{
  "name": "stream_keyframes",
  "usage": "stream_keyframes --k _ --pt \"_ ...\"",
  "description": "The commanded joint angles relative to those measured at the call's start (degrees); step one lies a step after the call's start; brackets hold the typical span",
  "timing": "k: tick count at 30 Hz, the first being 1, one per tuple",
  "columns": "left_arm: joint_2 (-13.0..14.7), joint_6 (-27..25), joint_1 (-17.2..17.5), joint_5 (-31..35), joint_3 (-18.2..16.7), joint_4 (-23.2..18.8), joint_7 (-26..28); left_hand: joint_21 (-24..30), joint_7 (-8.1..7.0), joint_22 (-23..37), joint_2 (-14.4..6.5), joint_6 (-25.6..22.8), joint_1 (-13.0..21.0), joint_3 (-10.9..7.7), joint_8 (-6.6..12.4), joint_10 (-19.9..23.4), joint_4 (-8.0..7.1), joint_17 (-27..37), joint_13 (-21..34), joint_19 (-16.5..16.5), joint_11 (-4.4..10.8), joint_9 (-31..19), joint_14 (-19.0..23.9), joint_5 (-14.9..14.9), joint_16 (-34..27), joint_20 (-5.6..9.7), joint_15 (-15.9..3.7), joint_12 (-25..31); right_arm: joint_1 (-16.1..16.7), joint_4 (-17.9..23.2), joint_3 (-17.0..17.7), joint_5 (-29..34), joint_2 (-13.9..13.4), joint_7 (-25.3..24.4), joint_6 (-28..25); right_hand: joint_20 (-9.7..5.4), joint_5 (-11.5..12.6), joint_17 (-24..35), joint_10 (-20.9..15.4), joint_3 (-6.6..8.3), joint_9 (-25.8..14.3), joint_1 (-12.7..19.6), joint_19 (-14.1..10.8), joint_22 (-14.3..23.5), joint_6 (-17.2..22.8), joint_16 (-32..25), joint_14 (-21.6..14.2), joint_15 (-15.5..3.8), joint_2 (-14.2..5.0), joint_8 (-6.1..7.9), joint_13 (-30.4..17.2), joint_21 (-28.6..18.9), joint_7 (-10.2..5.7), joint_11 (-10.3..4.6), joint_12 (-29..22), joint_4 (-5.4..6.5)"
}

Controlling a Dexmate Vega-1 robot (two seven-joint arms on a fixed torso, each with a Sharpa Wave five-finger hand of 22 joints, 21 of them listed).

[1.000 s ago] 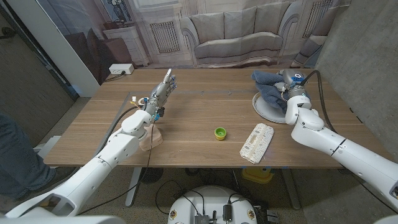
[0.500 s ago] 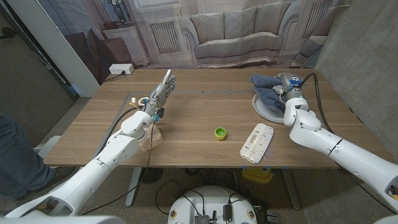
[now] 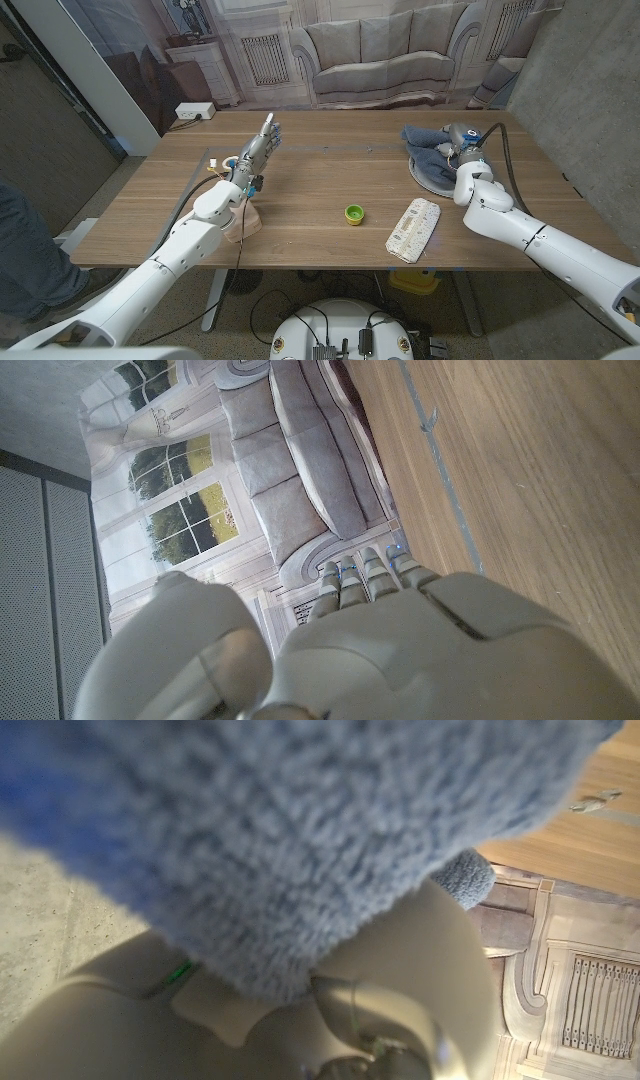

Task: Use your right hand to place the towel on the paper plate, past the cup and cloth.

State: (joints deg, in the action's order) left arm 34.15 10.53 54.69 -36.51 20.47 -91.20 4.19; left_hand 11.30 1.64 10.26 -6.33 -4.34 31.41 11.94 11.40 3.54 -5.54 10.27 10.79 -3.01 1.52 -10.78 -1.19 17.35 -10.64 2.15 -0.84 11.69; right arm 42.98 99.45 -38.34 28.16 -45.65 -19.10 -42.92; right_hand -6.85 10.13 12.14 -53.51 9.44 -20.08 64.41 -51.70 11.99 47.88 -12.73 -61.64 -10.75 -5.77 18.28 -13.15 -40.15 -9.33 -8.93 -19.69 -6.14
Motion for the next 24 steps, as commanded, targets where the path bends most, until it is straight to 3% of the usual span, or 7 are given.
stream_keyframes --k 1,17,24 --pt "0.7 -0.3 1.5 -0.2 -0.6 -1.4 0.6 0.3 0.08 0.1 -0.1 -0.3 0.3 0.43 0.04 0.4 0.11 0.3 0.3 0.3 0.14 -0.1 0.1 0.0 -0.1 0.72 0.15 0.1 -0.1 -1.7 -0.4 -2.1 0.5 -0.8 1.0 -5.77 0.3 0.3 -0.5 0.17 -0.1 -0.5 0.2 0.0 0.6 -0.3 0.2 -2.36 -2.35 -0.03 -0.3 -0.3 0.01 -0.18 0.0 0.37" --pt "0.7 0.9 2.6 -0.5 -1.0 -1.4 0.4 0.2 0.00 0.1 -0.1 -0.3 0.3 0.55 0.05 0.5 0.10 0.3 0.3 0.2 0.28 -0.1 0.3 -0.1 -0.2 0.54 0.12 0.2 0.8 -0.5 -0.2 -4.4 -0.6 0.2 1.0 -5.78 0.3 0.2 0.5 0.04 -0.1 -0.8 0.6 0.0 0.4 -0.1 0.8 -2.24 -2.31 -0.39 -0.3 -0.5 0.21 0.08 0.5 0.47" --pt "0.9 1.1 3.2 -0.8 -1.4 -1.6 0.4 0.2 0.04 0.1 -0.1 -0.5 0.3 0.61 0.13 0.7 0.08 0.3 0.3 0.2 0.25 -0.1 0.4 -0.1 -0.2 0.47 0.11 0.2 0.6 -0.5 -0.8 -4.7 -0.5 0.8 1.0 -5.70 0.1 0.3 0.7 -0.57 0.0 -2.2 0.8 -0.1 0.4 -0.1 1.0 -2.10 -1.92 -0.64 -0.1 -0.6 0.39 0.38 0.8 1.10"
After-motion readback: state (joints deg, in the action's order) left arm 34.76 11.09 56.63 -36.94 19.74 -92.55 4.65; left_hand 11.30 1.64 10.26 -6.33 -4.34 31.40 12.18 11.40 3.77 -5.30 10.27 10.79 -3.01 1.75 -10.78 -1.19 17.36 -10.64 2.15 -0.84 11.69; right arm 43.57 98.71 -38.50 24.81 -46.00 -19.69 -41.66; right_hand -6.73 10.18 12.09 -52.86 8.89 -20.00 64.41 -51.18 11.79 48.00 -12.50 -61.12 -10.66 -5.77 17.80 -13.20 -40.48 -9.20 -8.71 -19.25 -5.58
